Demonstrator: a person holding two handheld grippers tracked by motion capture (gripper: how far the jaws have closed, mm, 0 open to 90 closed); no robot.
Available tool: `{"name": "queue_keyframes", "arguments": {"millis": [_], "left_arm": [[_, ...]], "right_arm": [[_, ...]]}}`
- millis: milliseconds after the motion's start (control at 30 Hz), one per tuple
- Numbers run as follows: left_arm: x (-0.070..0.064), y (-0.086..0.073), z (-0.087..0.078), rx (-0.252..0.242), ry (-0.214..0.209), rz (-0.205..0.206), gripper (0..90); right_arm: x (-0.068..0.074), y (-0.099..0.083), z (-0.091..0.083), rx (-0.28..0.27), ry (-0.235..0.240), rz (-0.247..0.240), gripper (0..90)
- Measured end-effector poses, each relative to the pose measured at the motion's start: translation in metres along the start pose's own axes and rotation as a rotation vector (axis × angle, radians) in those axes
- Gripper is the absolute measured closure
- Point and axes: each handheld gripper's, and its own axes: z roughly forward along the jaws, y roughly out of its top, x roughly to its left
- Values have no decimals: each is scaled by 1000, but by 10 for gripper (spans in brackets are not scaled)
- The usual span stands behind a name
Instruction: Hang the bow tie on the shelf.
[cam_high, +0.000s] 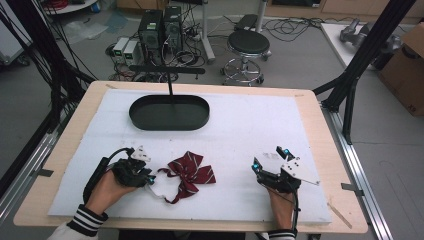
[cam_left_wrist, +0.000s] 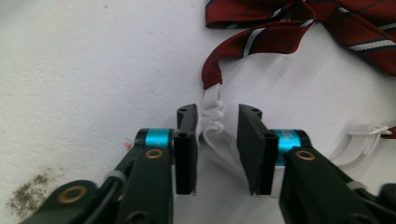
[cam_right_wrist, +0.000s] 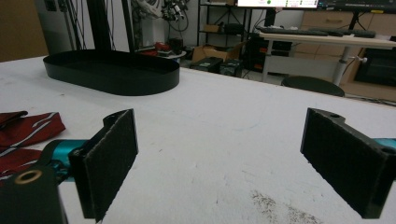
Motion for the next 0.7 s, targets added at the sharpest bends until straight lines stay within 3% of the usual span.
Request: {"name": "queue_keyframes", "arguments": {"millis": [167,300,467,700], "left_arm": [[0,1,1,4,-11,-10,779],[0,2,0,8,1,14,849],[-3,1,0,-15,23,37,854],[-3,3,-10,-86,46,56,855]], "right_arm": [[0,0,0,0,1,-1,101],[0,0,0,2,1,2,102],[0,0,0,-1,0,-3,101],[0,0,0,0,1,-3,102]]}}
